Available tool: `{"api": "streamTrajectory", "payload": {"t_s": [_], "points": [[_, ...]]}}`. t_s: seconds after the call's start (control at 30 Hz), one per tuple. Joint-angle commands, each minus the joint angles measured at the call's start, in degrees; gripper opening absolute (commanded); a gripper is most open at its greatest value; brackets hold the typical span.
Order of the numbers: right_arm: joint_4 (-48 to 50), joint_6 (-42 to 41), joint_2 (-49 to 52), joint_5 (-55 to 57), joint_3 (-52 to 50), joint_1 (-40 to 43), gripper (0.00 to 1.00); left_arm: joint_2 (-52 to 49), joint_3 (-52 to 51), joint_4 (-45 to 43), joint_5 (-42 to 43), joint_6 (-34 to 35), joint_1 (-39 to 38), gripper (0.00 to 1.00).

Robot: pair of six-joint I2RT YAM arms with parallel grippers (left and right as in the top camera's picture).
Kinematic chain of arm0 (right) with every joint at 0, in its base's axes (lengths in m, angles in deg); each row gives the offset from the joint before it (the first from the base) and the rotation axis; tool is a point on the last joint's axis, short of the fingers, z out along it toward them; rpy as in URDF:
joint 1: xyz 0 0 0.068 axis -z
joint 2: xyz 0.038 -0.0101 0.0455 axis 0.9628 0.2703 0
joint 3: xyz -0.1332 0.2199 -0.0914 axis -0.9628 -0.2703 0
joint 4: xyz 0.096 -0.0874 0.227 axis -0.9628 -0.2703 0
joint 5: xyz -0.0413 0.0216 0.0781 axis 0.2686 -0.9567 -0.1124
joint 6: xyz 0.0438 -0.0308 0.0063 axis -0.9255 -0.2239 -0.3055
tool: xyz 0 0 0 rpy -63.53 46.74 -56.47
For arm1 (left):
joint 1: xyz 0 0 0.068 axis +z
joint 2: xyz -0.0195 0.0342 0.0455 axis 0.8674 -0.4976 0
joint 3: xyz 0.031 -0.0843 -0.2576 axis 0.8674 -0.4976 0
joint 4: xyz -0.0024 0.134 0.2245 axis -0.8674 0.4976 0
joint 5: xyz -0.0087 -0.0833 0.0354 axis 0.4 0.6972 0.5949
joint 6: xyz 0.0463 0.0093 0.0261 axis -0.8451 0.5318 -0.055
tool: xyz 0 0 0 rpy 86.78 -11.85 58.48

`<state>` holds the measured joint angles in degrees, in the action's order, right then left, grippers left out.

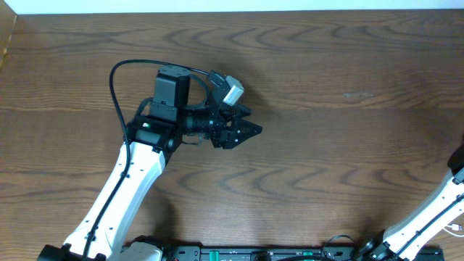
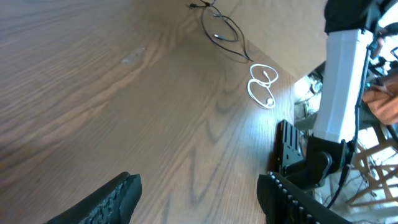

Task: Untangle cables

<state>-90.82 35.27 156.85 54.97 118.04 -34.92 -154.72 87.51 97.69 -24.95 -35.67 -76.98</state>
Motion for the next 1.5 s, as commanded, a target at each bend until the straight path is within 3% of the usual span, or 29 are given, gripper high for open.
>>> {"api": "streamTrajectory", "payload": {"t_s": [0.0, 0.2, 0.53, 0.87, 0.97, 1.47], "points": [[0.3, 3.5, -1.2, -1.6, 0.9, -1.9, 0.01, 0.8, 0.2, -0.5, -0.1, -2.1, -1.7, 0.65], [1.5, 3.9, -0.4, -0.6, 0.9, -2.1, 0.01, 0.8, 0.2, -0.4, -0.3, -2.3, -3.7, 0.65], [3.0, 3.2, 0.6, 12.1, 0.9, -2.1, 0.01, 0.8, 0.2, -0.5, -0.3, -2.8, -4.2, 0.65], [8.7, 3.5, 6.0, 9.1, 0.9, -3.6, 0.01, 0.8, 0.2, -0.5, -0.3, -2.8, -4.2, 0.65], [11.0, 9.2, 7.3, 4.7, 0.9, -4.9, 0.05, 0.8, 0.2, -0.4, -0.5, -2.8, -4.2, 0.65], [16.0, 13.0, 12.5, 13.9, 0.9, -8.0, 0.02, 0.8, 0.2, -1.0, -2.1, -2.5, -4.2, 0.65]]}}
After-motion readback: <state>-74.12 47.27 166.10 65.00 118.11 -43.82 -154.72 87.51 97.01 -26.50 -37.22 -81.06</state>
